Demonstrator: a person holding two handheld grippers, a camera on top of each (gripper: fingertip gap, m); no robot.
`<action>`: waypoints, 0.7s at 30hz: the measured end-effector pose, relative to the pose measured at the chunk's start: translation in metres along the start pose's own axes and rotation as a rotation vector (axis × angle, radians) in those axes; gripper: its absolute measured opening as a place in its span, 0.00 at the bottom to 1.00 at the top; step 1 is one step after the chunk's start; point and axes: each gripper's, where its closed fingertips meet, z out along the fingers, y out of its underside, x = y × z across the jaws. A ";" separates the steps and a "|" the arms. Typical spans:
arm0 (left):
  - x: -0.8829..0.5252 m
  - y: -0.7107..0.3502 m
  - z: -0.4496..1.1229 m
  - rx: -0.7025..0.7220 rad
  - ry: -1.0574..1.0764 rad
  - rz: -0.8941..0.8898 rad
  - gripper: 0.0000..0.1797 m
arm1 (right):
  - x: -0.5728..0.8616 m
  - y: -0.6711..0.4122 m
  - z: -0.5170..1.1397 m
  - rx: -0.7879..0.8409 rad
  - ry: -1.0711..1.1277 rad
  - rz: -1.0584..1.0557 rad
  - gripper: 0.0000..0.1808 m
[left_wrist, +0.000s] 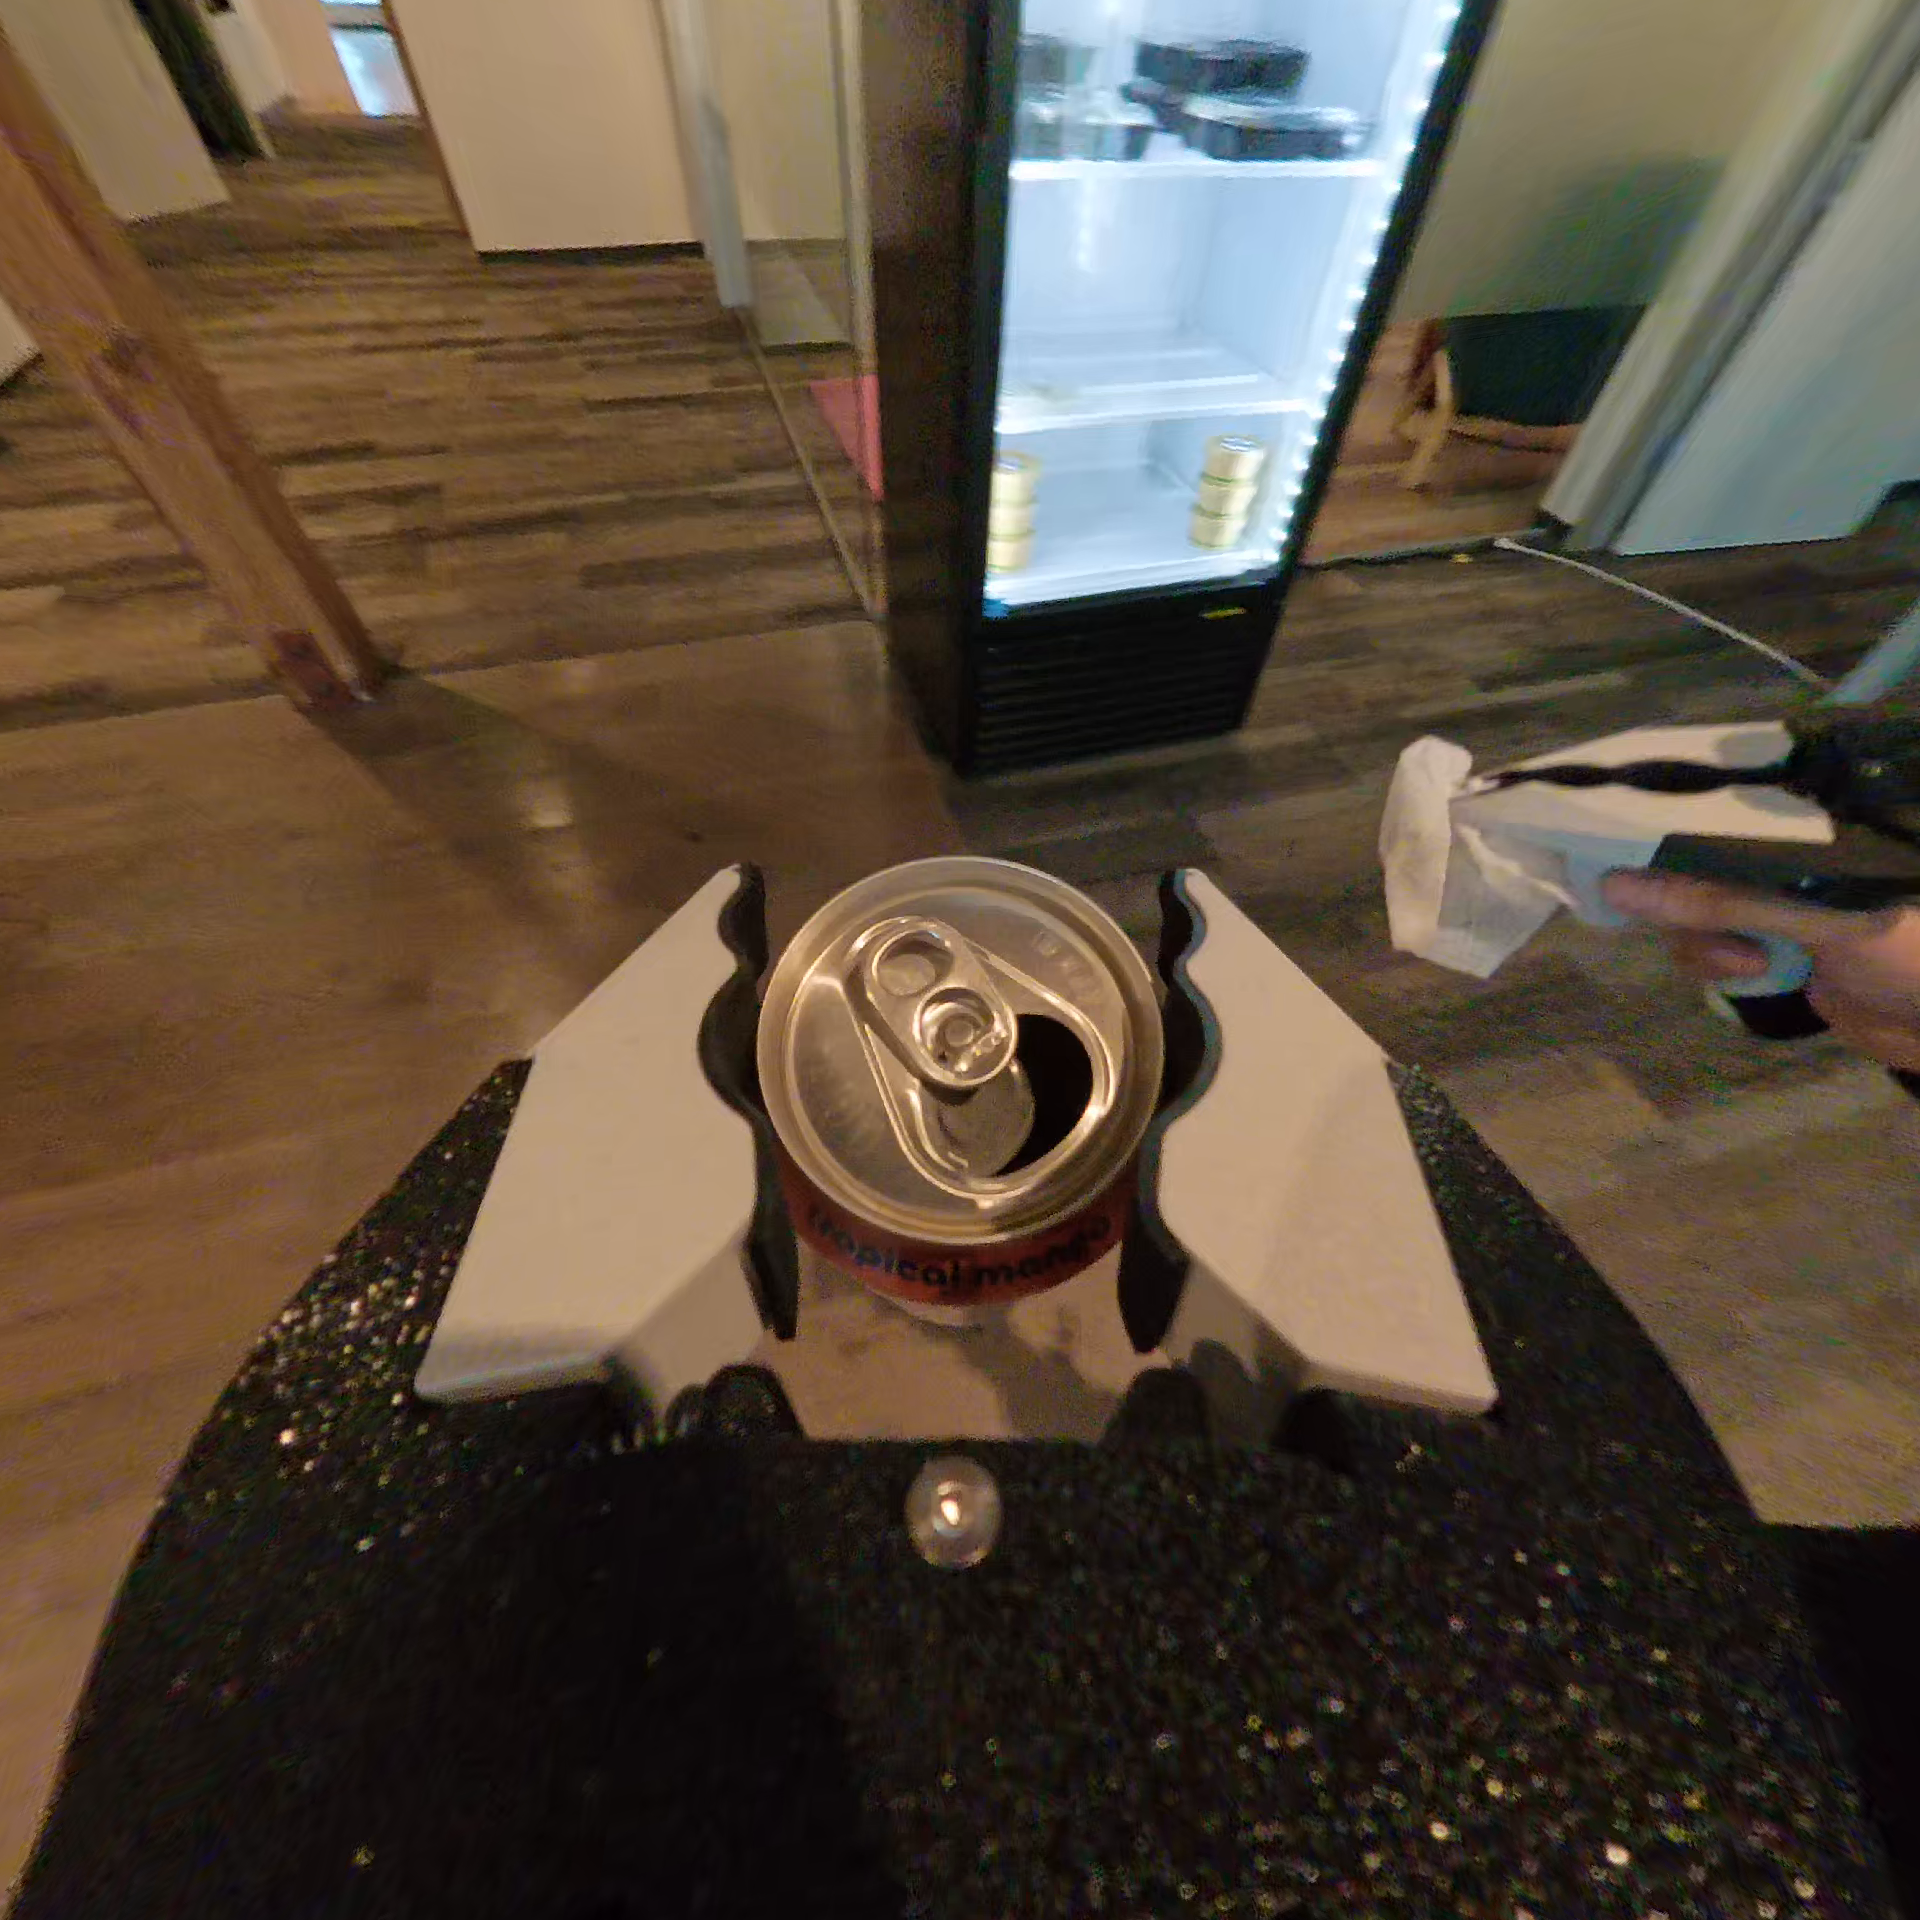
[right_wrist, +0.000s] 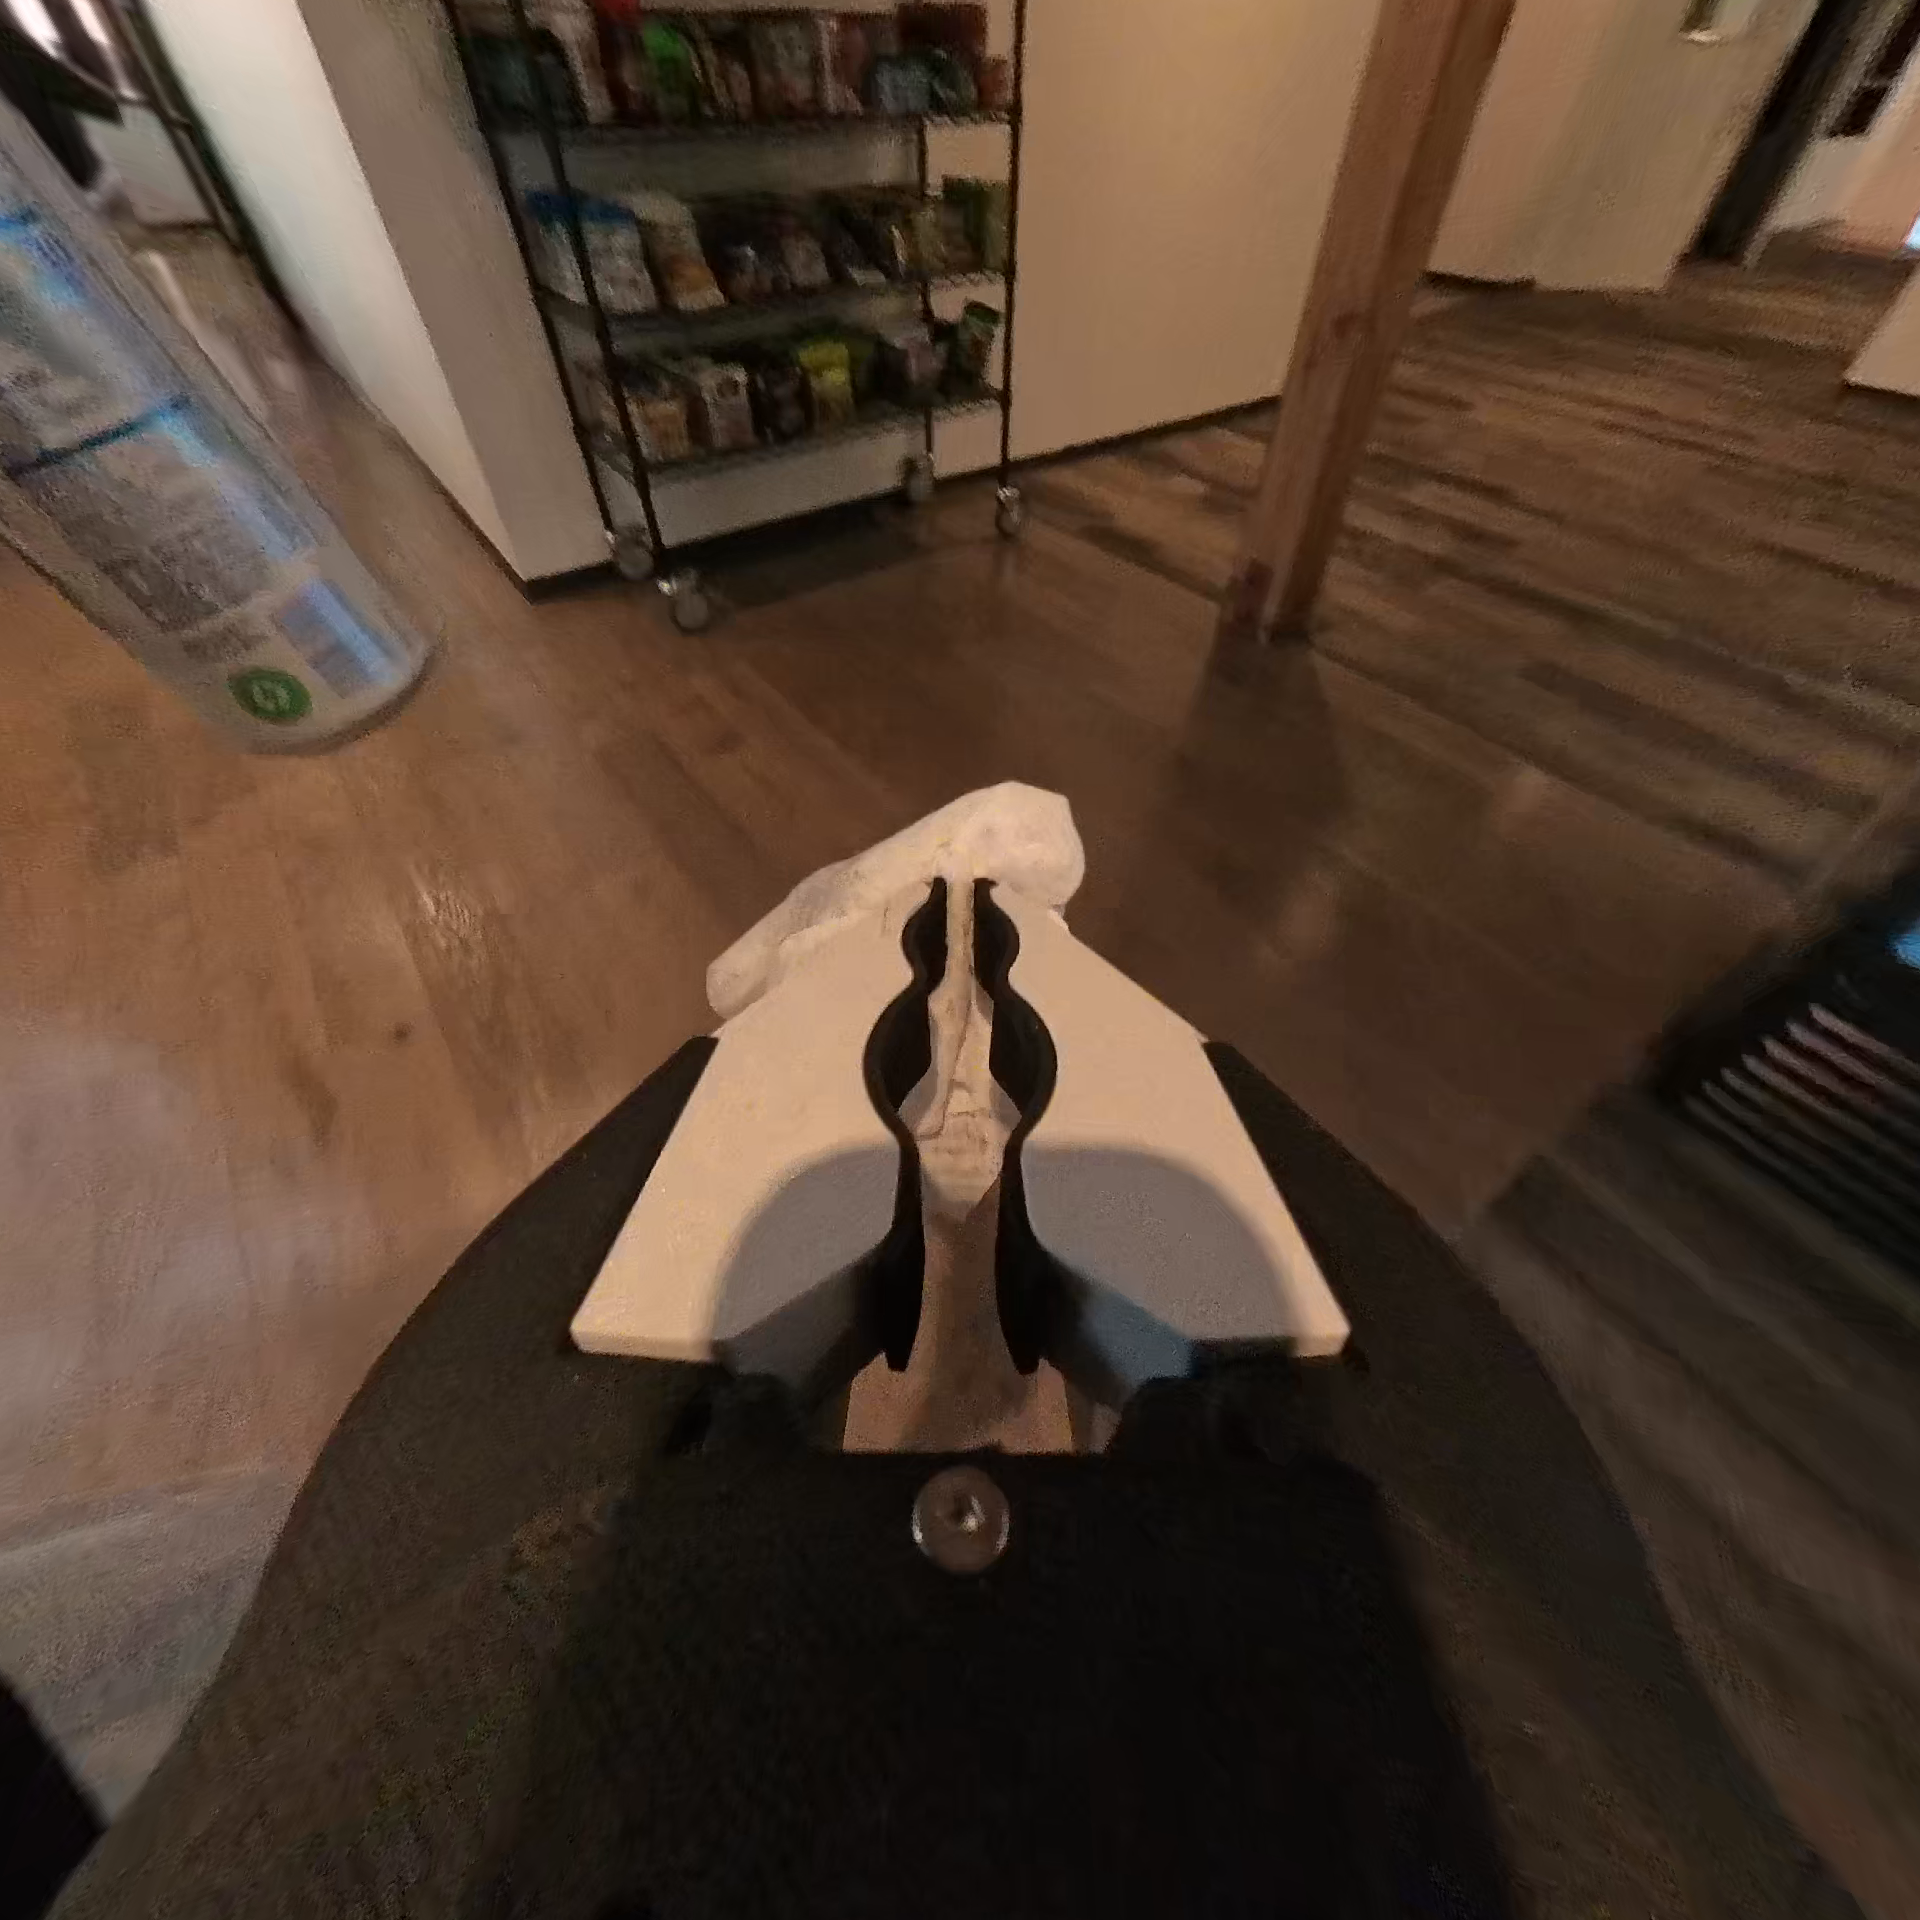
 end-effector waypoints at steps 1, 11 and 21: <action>-0.028 -0.018 0.019 0.000 -0.026 0.014 0.41 | 0.018 -0.028 0.041 0.013 -0.019 -0.005 0.01; -0.347 -0.113 0.280 0.081 -0.264 -0.003 0.41 | 0.265 -0.171 0.394 0.064 0.006 -0.116 0.01; -0.539 -0.279 0.694 0.048 0.041 -0.025 0.42 | 0.557 -0.194 0.626 -0.073 0.271 0.107 0.01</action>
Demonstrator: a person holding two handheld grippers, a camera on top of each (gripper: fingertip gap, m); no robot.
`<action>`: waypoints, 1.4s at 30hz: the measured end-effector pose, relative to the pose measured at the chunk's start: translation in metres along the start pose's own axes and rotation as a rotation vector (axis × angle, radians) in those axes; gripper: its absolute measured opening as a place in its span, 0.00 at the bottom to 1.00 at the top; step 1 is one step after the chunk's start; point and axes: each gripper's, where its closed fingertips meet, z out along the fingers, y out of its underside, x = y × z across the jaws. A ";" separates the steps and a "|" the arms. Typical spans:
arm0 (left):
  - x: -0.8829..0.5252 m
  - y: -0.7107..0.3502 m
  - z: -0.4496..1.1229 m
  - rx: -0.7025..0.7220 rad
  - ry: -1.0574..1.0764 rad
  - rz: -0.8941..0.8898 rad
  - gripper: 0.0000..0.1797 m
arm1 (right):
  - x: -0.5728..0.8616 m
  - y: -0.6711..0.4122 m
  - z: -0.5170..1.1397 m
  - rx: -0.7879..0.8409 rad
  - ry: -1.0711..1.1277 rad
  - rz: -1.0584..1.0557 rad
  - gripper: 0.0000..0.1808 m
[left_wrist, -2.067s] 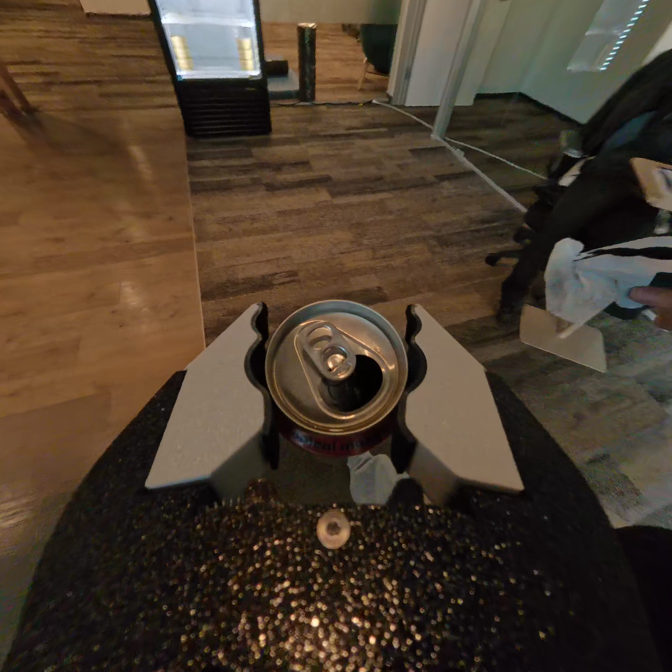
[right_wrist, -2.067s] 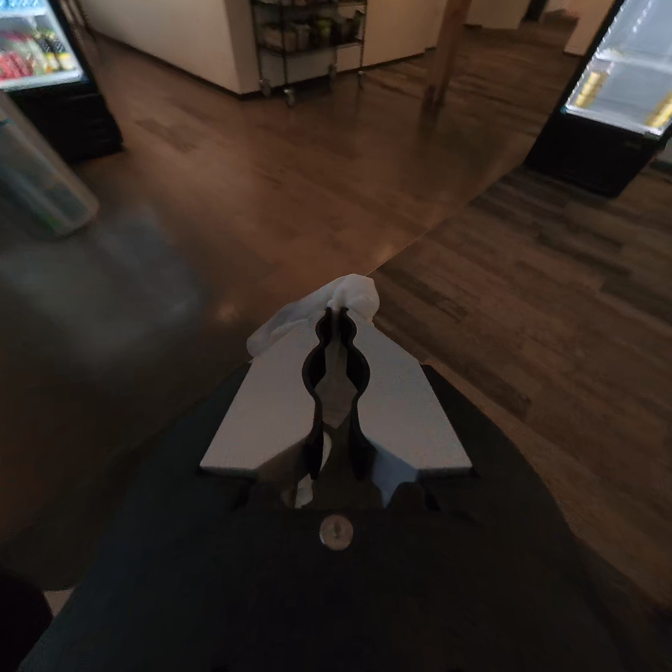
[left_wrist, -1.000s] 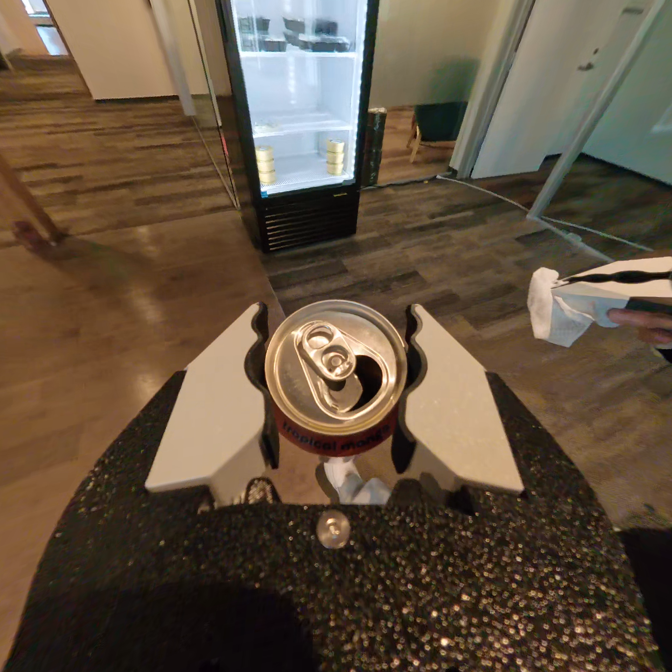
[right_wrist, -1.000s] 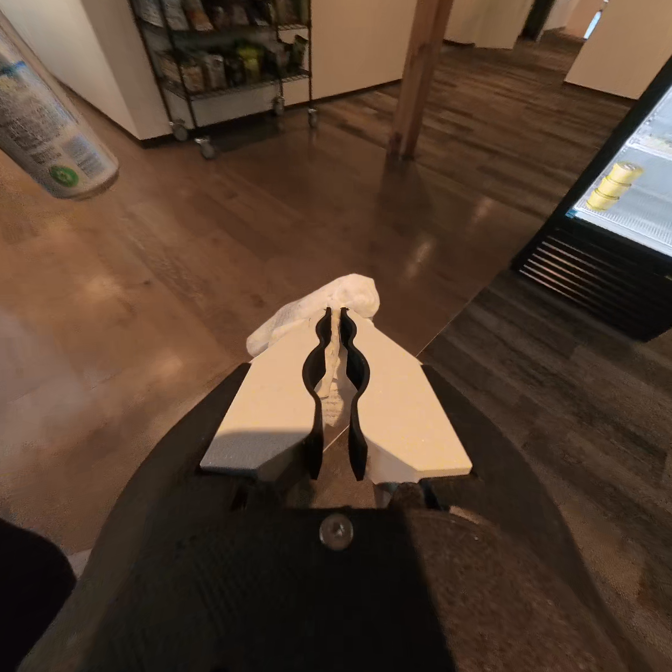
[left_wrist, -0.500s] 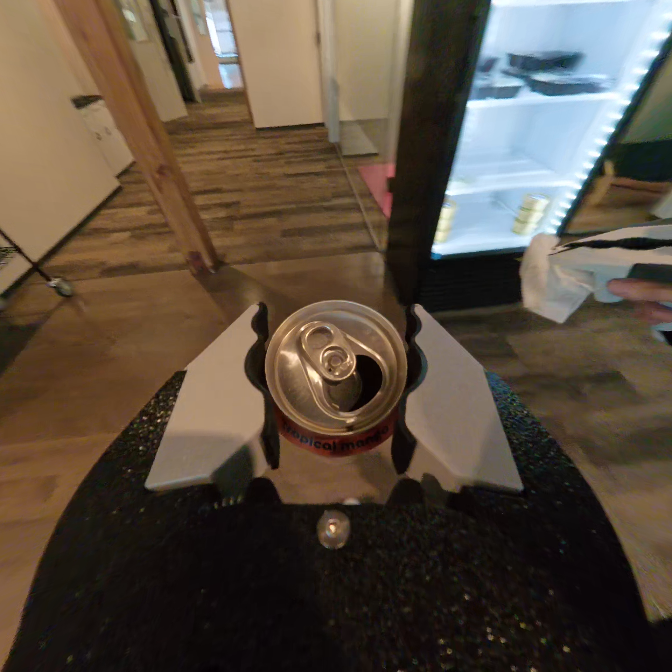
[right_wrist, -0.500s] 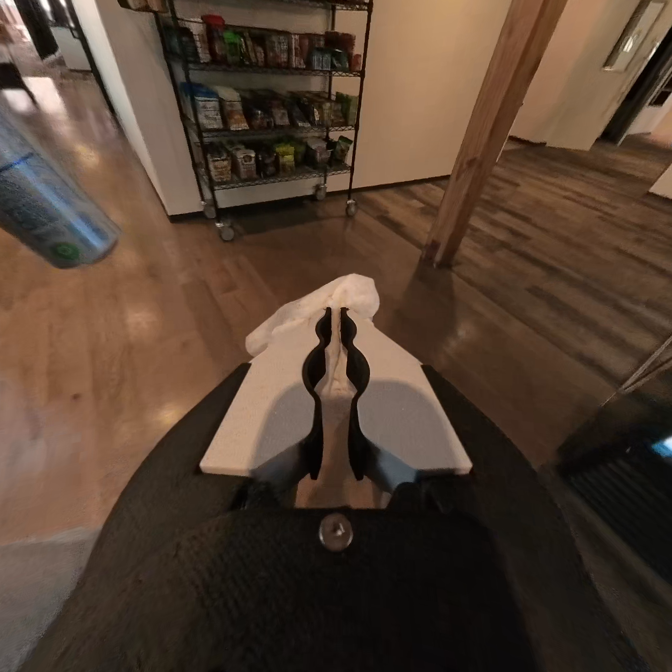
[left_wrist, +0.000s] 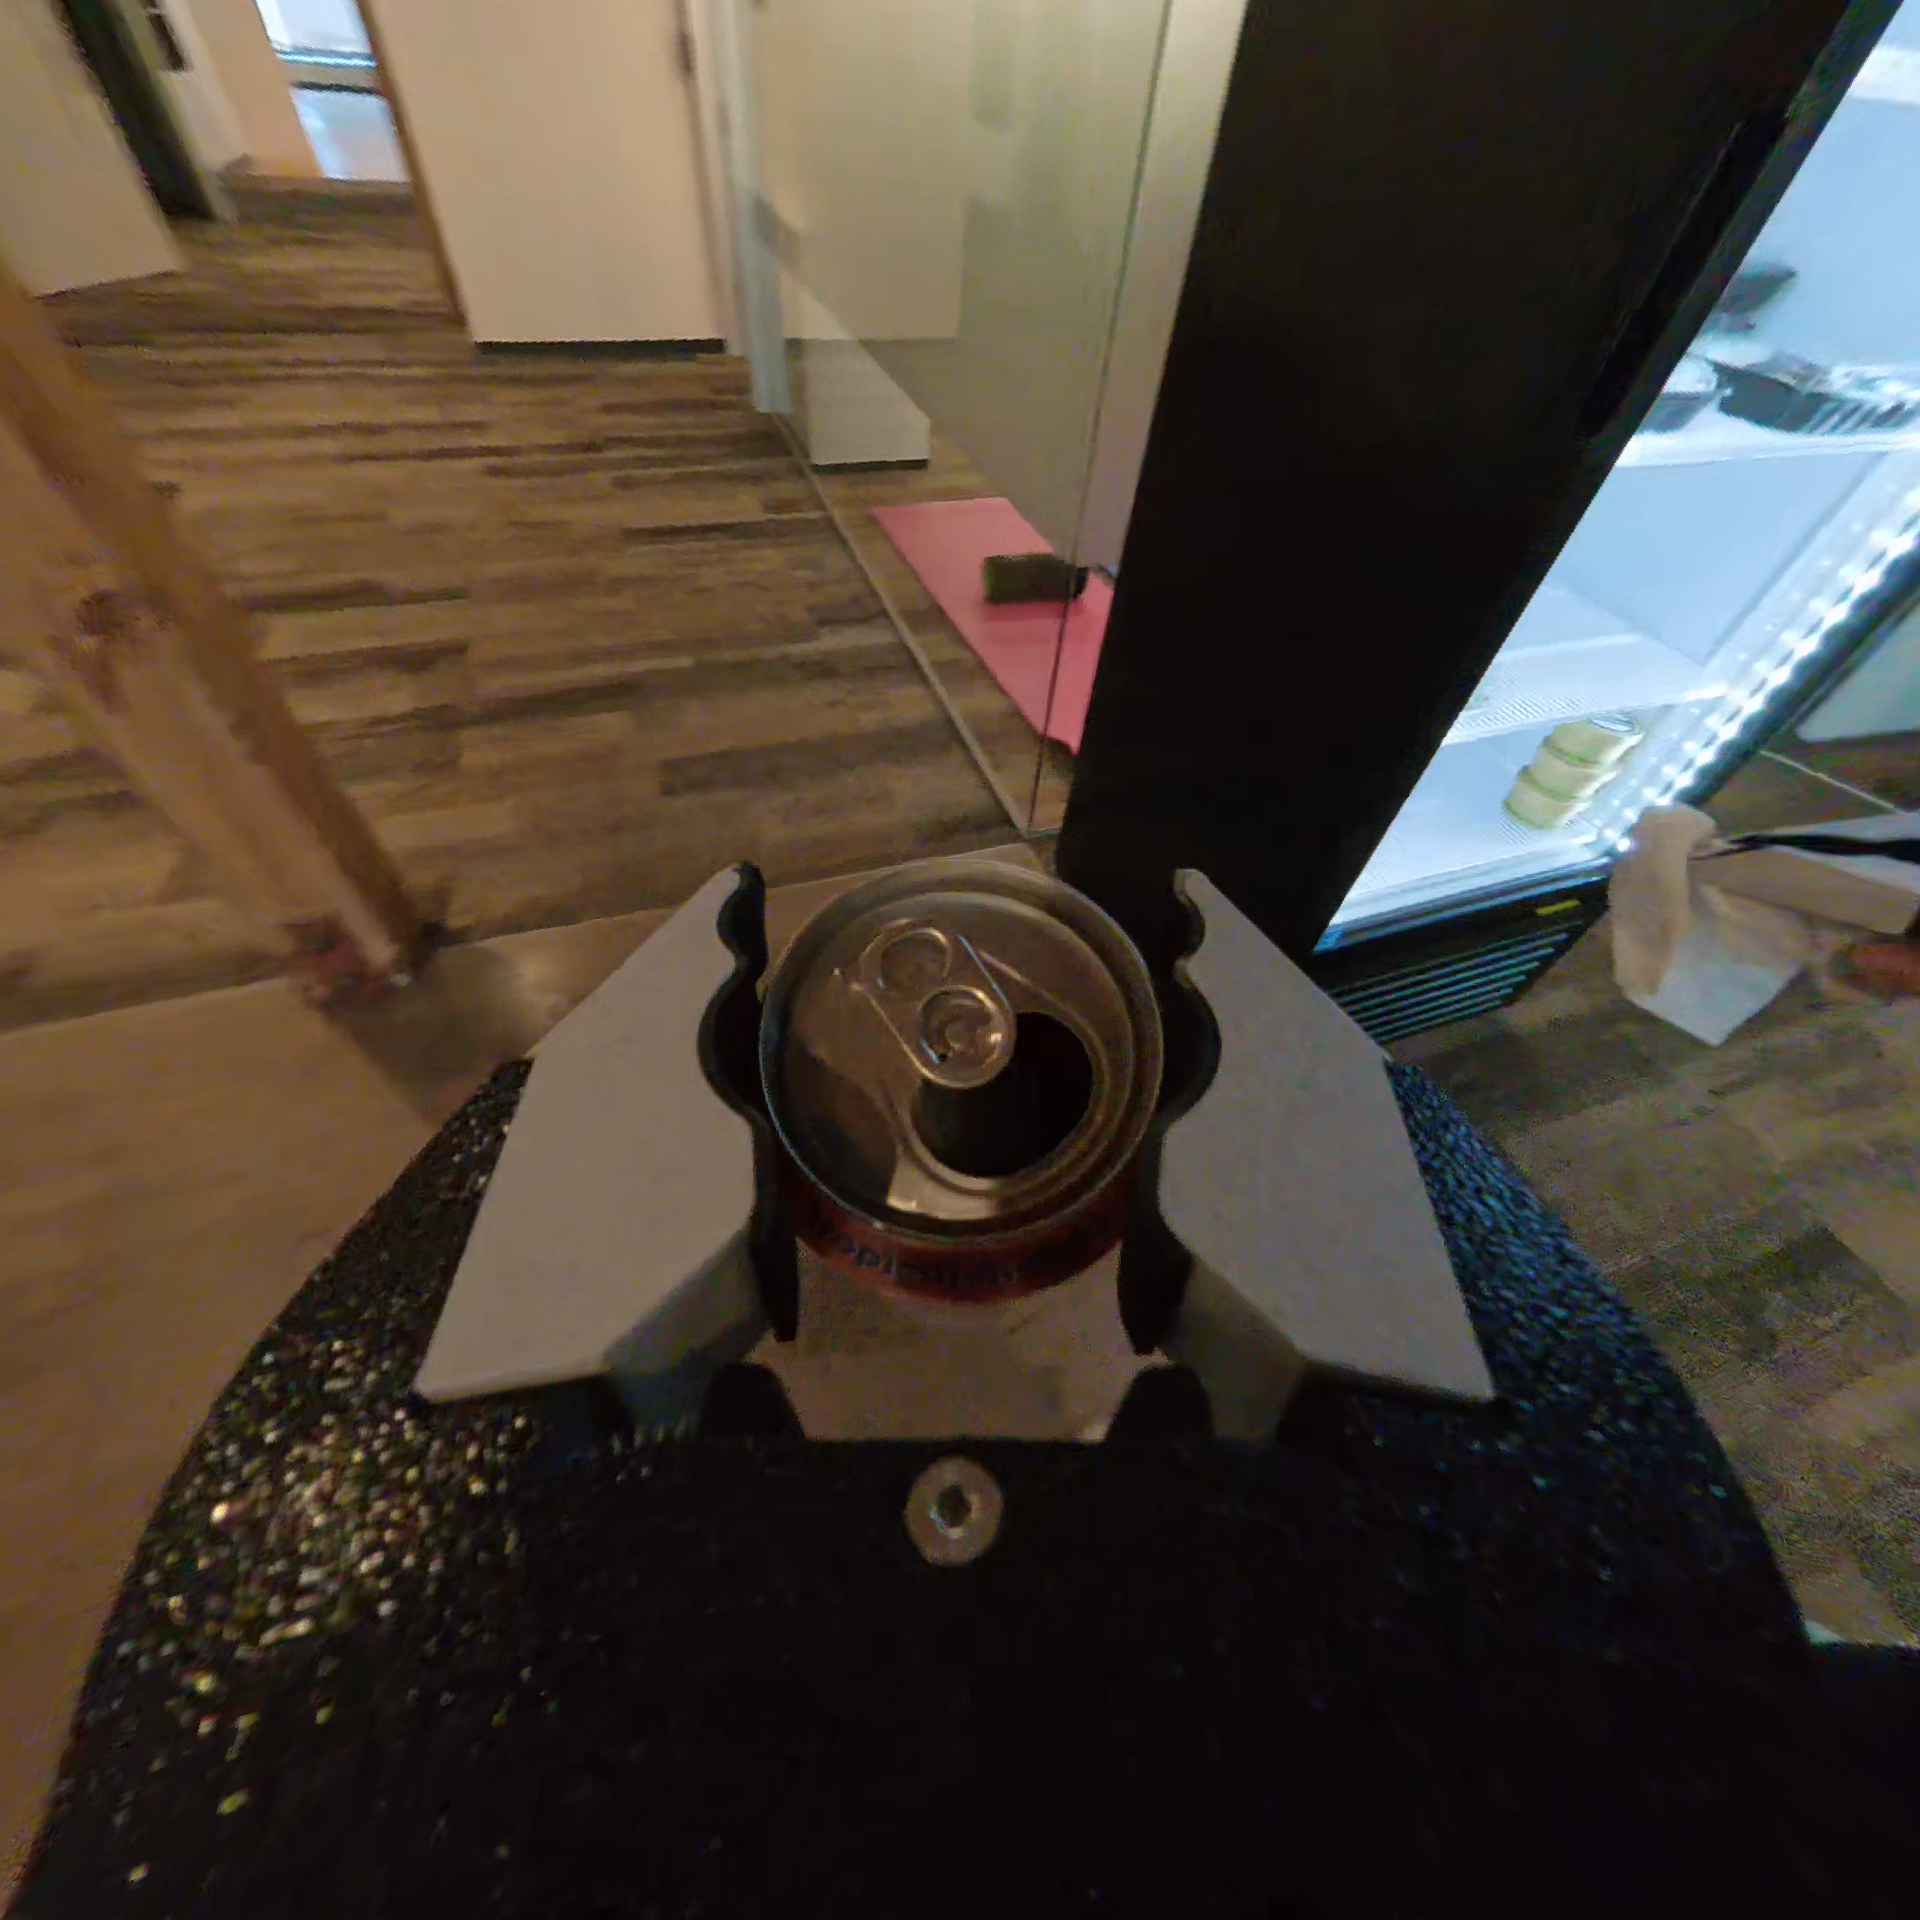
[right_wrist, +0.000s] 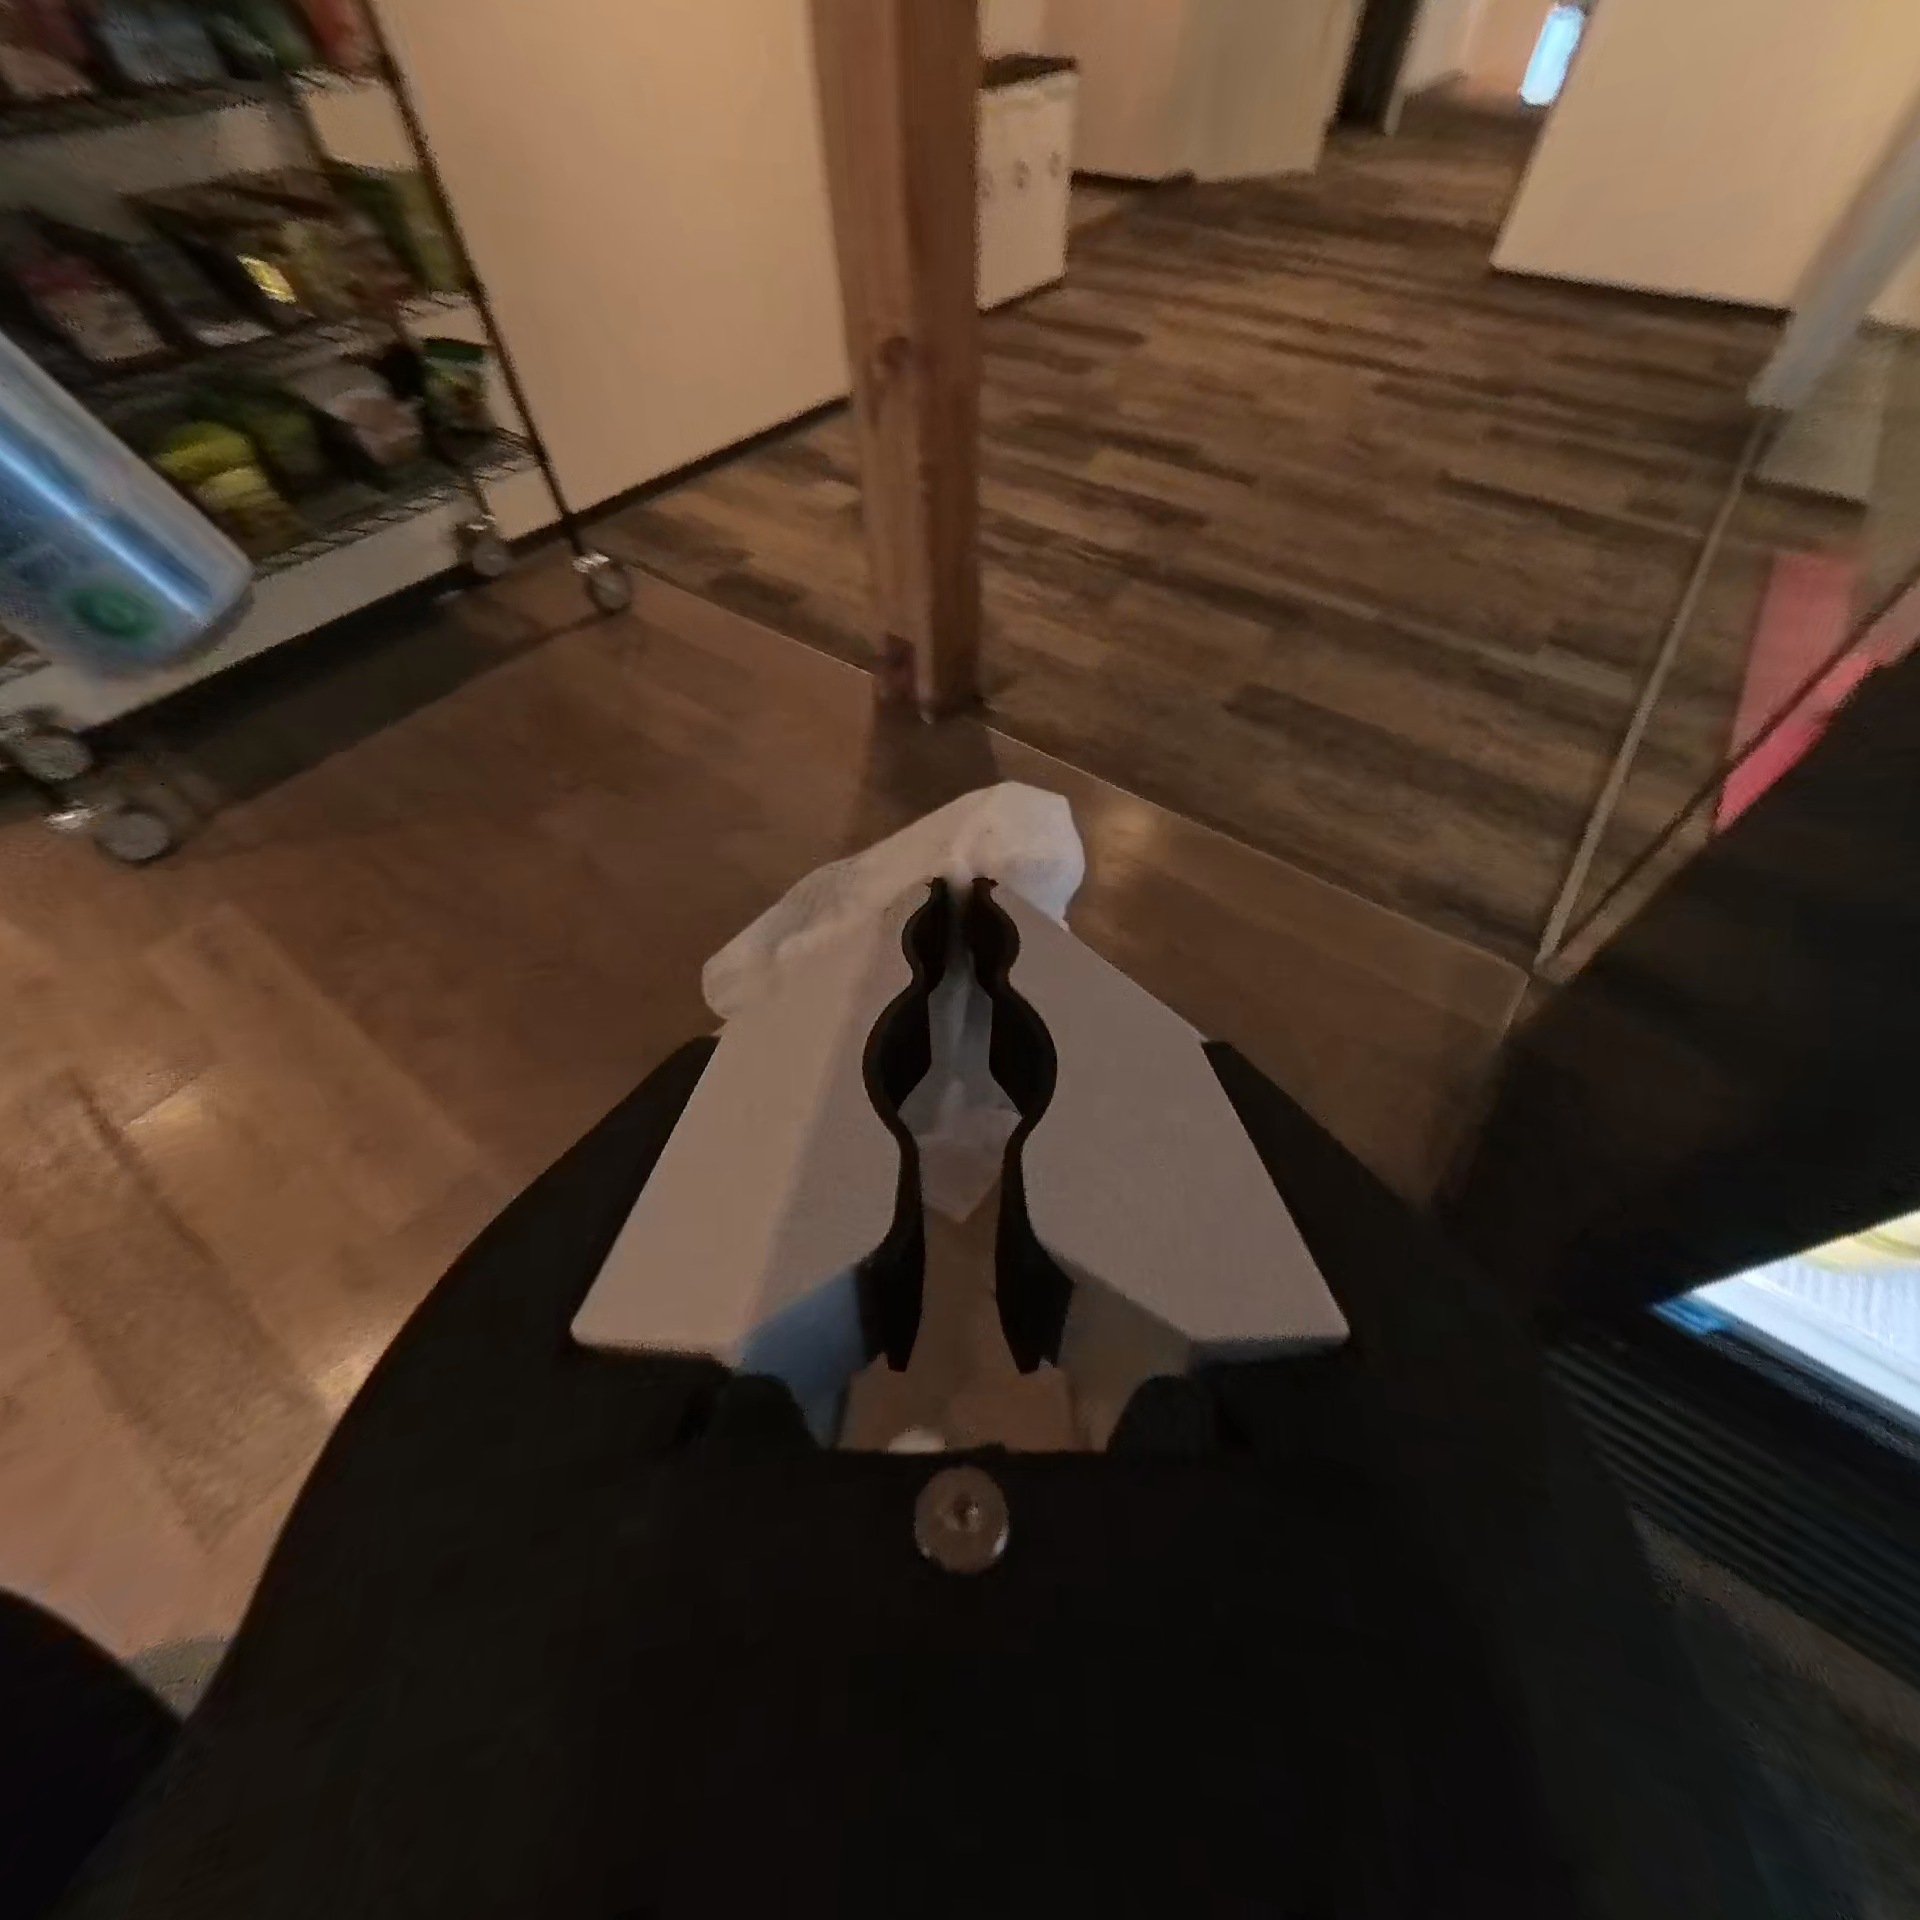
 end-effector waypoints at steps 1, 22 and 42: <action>-0.015 -0.008 0.042 -0.006 0.032 0.016 0.41 | 0.024 0.002 0.032 -0.024 0.028 0.014 0.01; -0.513 -0.202 0.697 0.060 -0.029 0.067 0.41 | 0.284 -0.338 0.908 0.068 -0.272 -0.169 0.01; -1.013 -0.400 1.370 0.041 0.040 0.040 0.41 | 0.573 -0.529 1.596 0.058 -0.094 0.003 0.01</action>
